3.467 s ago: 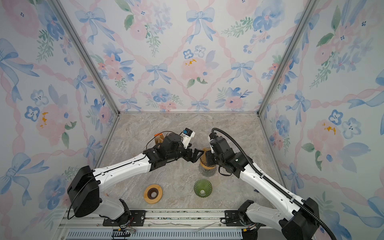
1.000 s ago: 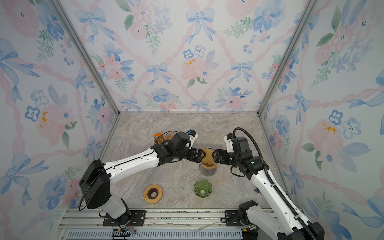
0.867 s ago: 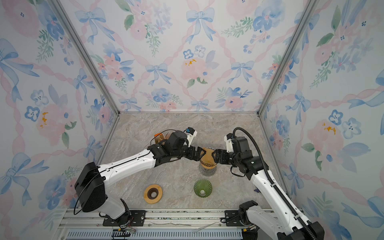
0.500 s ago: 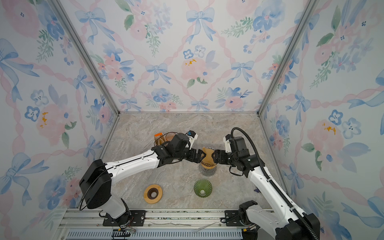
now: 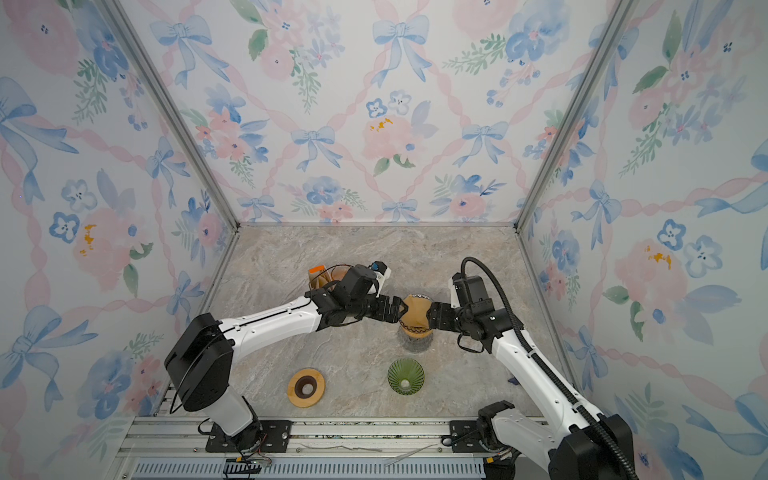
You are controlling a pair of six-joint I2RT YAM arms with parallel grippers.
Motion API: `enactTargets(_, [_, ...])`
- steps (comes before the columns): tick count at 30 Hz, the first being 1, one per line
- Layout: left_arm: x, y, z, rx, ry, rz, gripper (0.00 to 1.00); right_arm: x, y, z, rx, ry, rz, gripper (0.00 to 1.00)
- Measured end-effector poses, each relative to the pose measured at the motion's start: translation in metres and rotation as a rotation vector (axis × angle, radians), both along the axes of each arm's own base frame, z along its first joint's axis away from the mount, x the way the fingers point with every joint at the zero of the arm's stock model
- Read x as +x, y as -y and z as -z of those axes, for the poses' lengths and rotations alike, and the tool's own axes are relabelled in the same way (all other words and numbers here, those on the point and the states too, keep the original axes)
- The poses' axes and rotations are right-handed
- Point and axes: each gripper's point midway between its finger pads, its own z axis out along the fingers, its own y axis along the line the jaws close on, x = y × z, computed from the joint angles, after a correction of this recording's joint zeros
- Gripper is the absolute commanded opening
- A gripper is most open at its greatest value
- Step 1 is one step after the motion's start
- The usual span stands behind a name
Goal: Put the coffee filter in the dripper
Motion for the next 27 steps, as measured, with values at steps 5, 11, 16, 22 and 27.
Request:
enactTargets(5, [-0.001,0.001,0.000,-0.008,-0.006,0.006,0.98,0.000,0.001,0.000,0.002,-0.001,0.009,0.83])
enactTargets(11, [-0.003,0.003,-0.001,-0.016,-0.015,0.020,0.98,-0.004,-0.012,-0.013,0.067,0.019,-0.056,0.84])
enactTargets(16, [-0.004,0.004,-0.001,-0.020,-0.018,0.026,0.98,0.003,-0.020,-0.023,0.080,0.028,-0.087,0.73])
enactTargets(22, [-0.005,0.004,-0.001,-0.022,-0.020,0.028,0.98,0.011,-0.025,-0.017,0.076,-0.011,-0.101,0.54])
enactTargets(27, [-0.005,0.004,-0.001,-0.023,-0.021,0.029,0.98,0.011,-0.027,-0.011,0.079,-0.036,-0.105,0.41])
